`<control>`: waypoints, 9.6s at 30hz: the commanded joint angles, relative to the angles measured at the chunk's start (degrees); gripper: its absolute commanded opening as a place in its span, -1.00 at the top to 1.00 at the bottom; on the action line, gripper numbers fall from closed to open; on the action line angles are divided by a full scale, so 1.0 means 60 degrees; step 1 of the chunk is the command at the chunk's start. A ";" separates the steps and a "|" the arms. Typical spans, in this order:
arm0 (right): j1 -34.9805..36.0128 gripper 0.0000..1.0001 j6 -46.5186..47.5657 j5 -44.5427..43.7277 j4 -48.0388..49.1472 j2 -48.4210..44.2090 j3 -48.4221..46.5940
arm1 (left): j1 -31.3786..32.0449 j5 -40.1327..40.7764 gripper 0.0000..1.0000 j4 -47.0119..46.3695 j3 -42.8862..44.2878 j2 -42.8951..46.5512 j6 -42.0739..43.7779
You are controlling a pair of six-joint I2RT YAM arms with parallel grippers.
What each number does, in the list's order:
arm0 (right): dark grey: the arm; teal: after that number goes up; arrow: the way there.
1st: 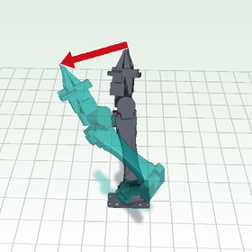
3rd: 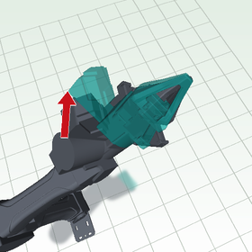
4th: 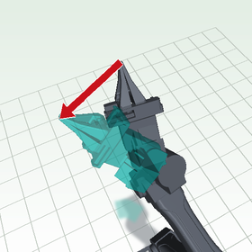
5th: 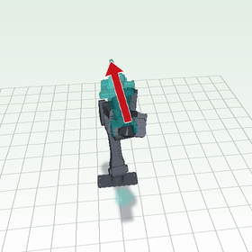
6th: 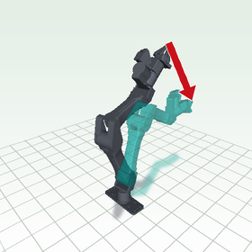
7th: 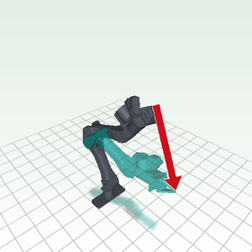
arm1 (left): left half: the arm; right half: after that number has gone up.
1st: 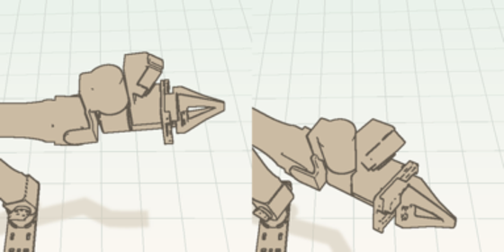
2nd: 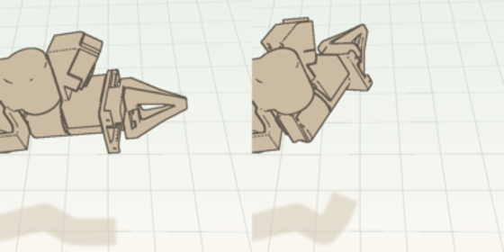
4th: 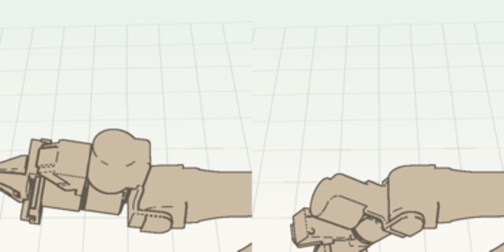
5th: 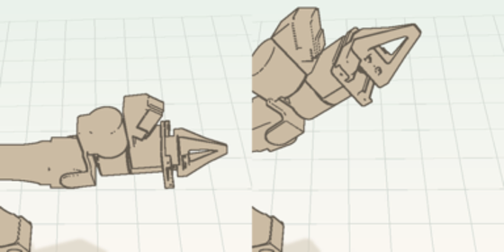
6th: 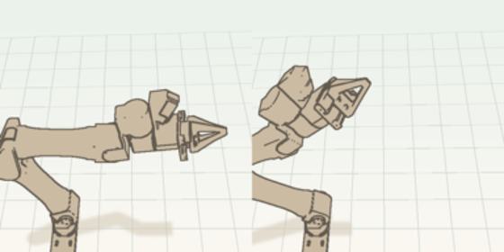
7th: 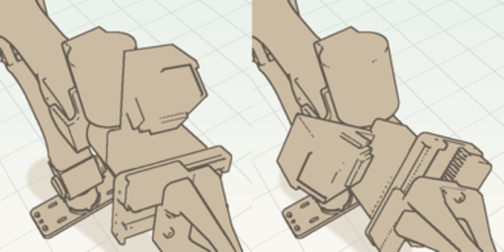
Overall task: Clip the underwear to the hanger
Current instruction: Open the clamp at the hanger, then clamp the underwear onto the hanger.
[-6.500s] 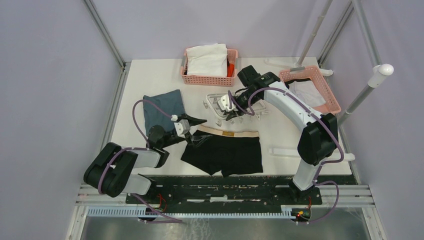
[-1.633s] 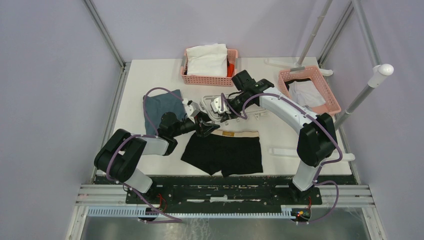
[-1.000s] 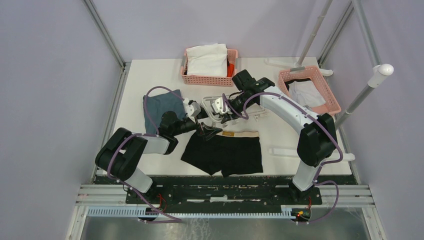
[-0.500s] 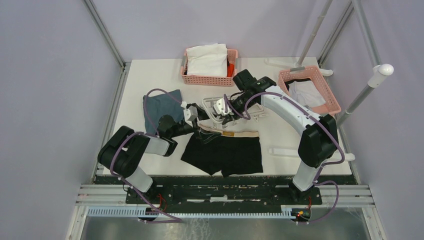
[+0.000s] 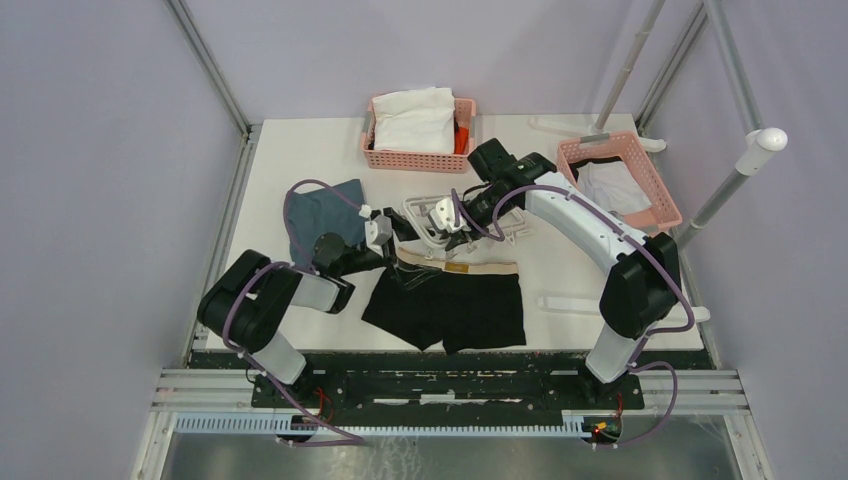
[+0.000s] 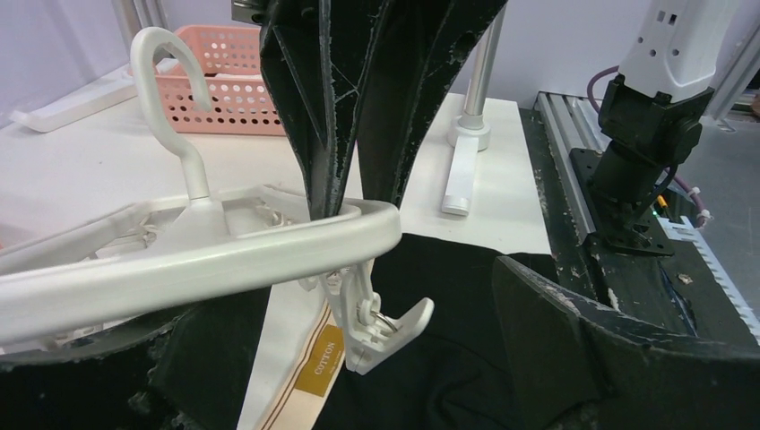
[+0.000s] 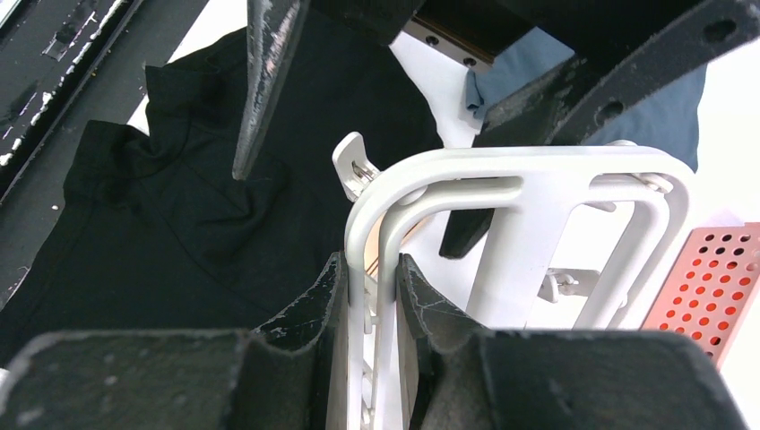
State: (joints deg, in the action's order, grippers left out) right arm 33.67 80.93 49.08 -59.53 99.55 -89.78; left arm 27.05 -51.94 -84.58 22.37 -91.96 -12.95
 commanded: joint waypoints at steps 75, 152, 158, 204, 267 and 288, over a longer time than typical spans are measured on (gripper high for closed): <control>0.0212 0.11 -0.7530 -0.2516 0.8475 -0.1069 0.2683 | 0.0510 0.8083 0.95 0.6982 0.0865 0.2104 -0.1720; 0.2903 0.99 -1.6111 -0.7719 2.0353 -0.0480 0.9665 | 0.0897 0.5449 0.72 0.7250 0.1315 0.1669 -0.2562; 0.3108 1.00 -1.6334 -0.8002 1.9960 -0.0645 0.9507 | 0.0889 0.5593 0.56 0.7166 0.1234 0.1730 -0.2569; 0.3339 -0.18 -1.4463 -0.9357 1.0412 -0.4316 0.8455 | 0.0775 0.6424 0.95 0.8241 0.1834 0.1501 -0.1827; 0.1407 -0.63 -1.3828 -0.4688 1.3786 0.2167 0.5597 | -0.0353 0.6992 0.95 0.6384 0.1882 0.0129 -0.1818; 0.1731 0.79 -1.2911 -0.5660 1.3187 0.0746 0.6405 | -0.0371 0.7021 0.95 0.6405 0.1897 0.0066 -0.1797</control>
State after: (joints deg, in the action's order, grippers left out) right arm 43.90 0.56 16.60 22.09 108.64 -51.96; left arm 25.19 -10.59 -42.04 33.65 -91.53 -23.59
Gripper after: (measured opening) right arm 0.170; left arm 0.096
